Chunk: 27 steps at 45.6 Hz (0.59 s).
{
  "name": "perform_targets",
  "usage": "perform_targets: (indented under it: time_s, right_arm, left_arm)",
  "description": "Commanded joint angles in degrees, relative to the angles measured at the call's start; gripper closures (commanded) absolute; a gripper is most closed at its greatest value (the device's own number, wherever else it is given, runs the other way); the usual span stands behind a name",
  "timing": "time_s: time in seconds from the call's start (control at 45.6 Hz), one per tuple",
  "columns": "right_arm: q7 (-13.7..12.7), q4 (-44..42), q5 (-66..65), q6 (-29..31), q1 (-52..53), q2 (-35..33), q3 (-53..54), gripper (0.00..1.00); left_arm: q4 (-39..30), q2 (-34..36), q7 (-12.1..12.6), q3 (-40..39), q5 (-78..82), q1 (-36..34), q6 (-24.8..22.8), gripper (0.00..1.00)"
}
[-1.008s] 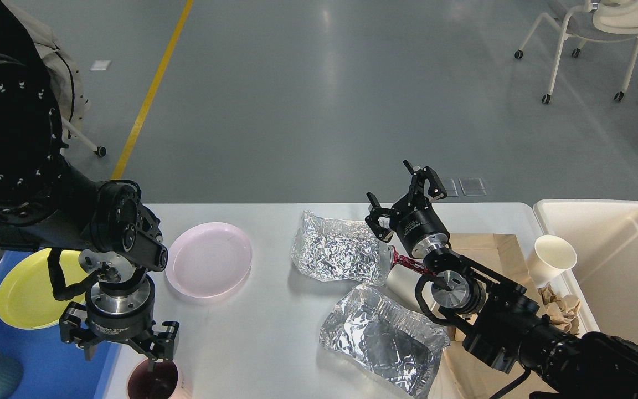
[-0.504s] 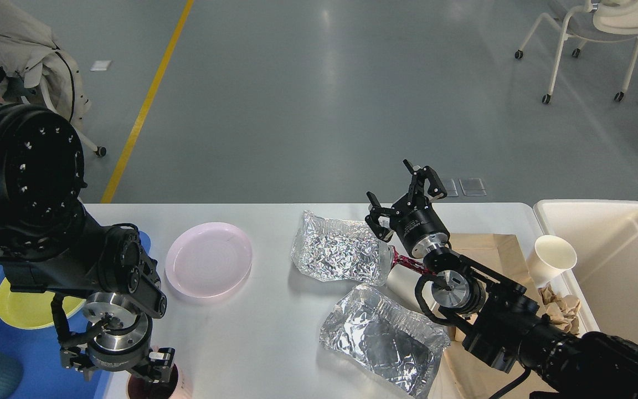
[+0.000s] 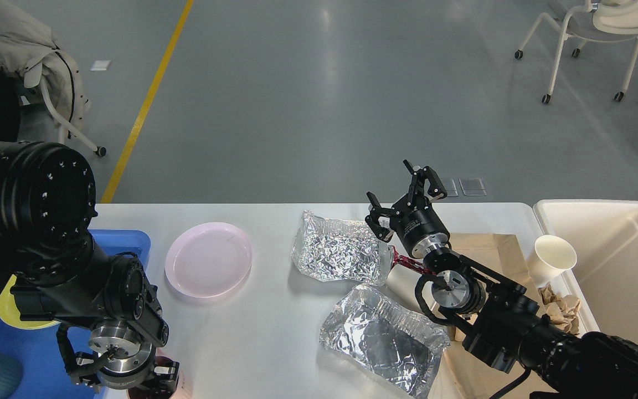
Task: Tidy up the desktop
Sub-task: 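Close the left gripper on the pink cup rim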
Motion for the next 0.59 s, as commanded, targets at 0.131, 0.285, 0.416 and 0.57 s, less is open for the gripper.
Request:
perform_targets:
  time_s: [0.131, 0.285, 0.416, 0.57]
  right_arm:
    - [0.0, 0.0, 0.0, 0.03, 0.01, 0.0, 0.0, 0.0]
    - [0.0, 0.0, 0.0, 0.03, 0.01, 0.0, 0.0, 0.0]
    - [0.0, 0.0, 0.0, 0.03, 0.01, 0.0, 0.0, 0.0]
    - [0.0, 0.0, 0.0, 0.03, 0.01, 0.0, 0.0, 0.0]
  left_arm:
    - [0.23, -0.05, -0.02, 0.0, -0.02, 0.81, 1.28, 0.31]
    - [0.23, -0.14, -0.02, -0.09, -0.37, 1.95, 2.34, 0.33]
    - [0.23, -0.58, -0.02, -0.26, -0.37, 2.92, 2.78, 0.4]
    - [0.23, -0.84, 0.07, -0.26, -0.37, 3.01, 2.87, 0.61]
